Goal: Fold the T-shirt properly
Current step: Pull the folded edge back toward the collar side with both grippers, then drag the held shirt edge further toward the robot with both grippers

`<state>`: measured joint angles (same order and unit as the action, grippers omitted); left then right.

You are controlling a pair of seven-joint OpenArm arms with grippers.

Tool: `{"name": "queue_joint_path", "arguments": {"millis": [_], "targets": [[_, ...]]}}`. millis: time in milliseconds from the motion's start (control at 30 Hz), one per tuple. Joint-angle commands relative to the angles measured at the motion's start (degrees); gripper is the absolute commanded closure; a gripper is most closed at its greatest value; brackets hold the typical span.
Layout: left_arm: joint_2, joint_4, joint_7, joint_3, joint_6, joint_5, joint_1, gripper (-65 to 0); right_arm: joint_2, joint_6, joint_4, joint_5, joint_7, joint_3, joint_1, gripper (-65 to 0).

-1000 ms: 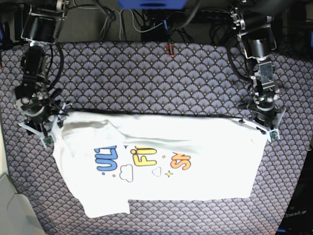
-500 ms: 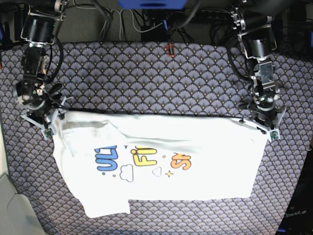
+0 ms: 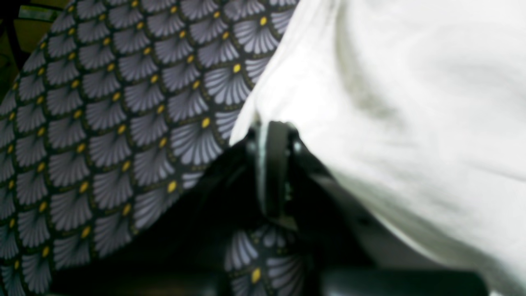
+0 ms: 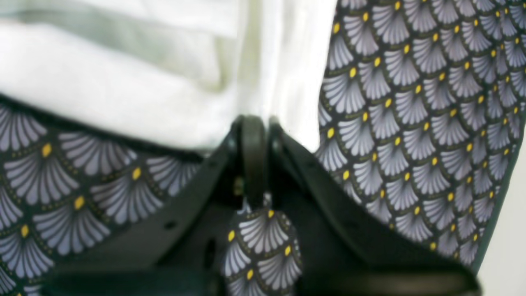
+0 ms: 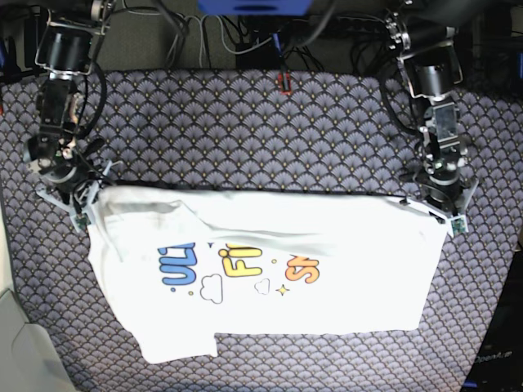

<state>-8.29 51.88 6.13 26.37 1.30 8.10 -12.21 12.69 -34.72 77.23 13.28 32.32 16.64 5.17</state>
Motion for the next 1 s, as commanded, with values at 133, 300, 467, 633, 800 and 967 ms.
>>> {"name": "queue_joint_path", "arguments": {"millis": [133,300,467,633,800,967], "targets": [[-0.8,1.0,0.0,0.0,-1.0,0.4,-0.3,-0.3,2.1,0.0,1.3,-0.3,-0.9,0.5,0.6,0.0],[-0.9,1.1,0.1,0.0,-1.0,0.4,0.5,-0.3,2.7,0.0,2.4,-0.3,-1.1,0.5,-1.1,0.0],[-0.5,5.7,0.2,0.0,-1.0,0.2,4.4,-0.3,3.3,0.0,8.0,-0.4,-1.2,0.5,-5.1,0.0],[1.7,11.8,0.3,0.0,-1.0,0.4,9.0,-0.3,4.0,-0.1,11.3,-0.4,-1.2,0.5,-8.1,0.0],[2.8,15.2,0.3,0.0,-1.0,0.4,13.3,-0.3,4.9,-5.3,13.5,-3.1,-0.8,2.7,-11.6,0.0],[3.3,18.2,0.3,0.0,-1.0,0.2,16.9,-0.3,4.5,-5.3,13.0,-3.8,-0.8,8.7,-13.2,0.0]]}}
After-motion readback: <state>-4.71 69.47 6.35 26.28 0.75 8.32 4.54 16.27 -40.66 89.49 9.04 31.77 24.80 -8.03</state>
